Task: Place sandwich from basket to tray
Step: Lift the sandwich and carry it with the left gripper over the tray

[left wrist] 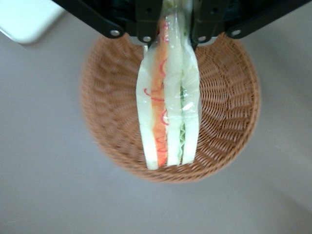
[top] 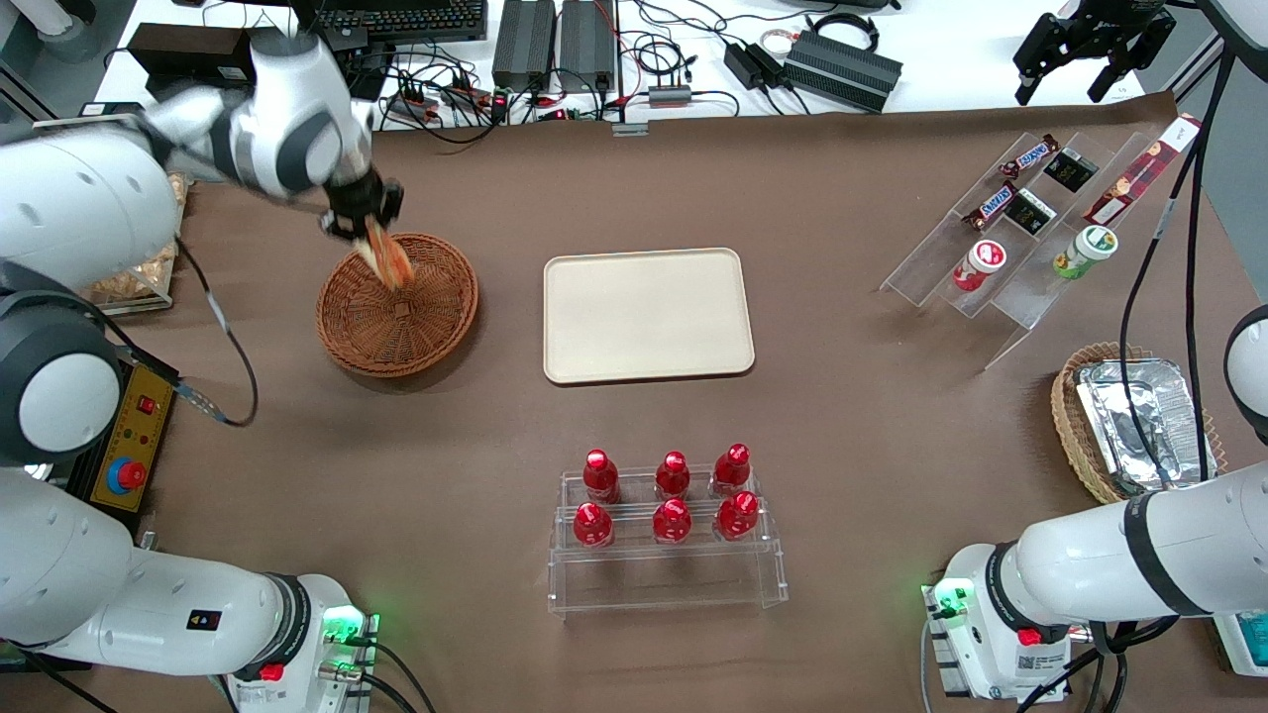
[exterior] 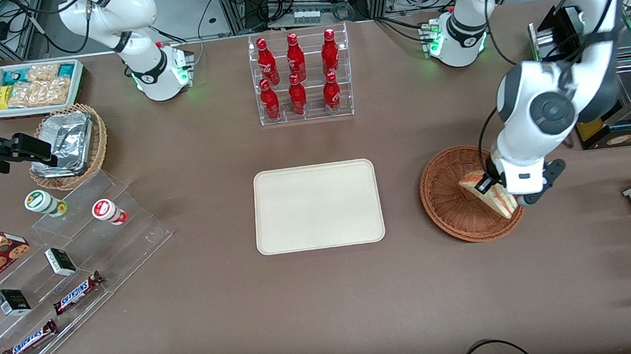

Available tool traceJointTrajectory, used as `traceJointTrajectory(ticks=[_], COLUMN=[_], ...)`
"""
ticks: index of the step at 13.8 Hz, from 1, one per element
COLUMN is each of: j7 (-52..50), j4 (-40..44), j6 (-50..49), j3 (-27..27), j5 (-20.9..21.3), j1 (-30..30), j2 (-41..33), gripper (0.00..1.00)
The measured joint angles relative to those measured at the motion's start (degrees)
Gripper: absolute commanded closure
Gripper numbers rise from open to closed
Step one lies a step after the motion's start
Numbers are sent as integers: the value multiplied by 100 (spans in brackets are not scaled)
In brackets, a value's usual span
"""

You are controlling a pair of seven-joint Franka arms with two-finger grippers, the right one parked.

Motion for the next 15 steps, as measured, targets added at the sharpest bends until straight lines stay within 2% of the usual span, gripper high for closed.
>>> traceJointTrajectory(ticks=[2,5,10,15], j7=[188,545,927,992], j4=[851,1287,1378,1960], j6=[-709,-934,17,694], j3=[-131,-386,-1092,-1181], j5=[-69,-387,-511,-510], j1=[-287,-744,-1313,-1903], j2=[12,179,897,1960], gripper=[100,100,100,100])
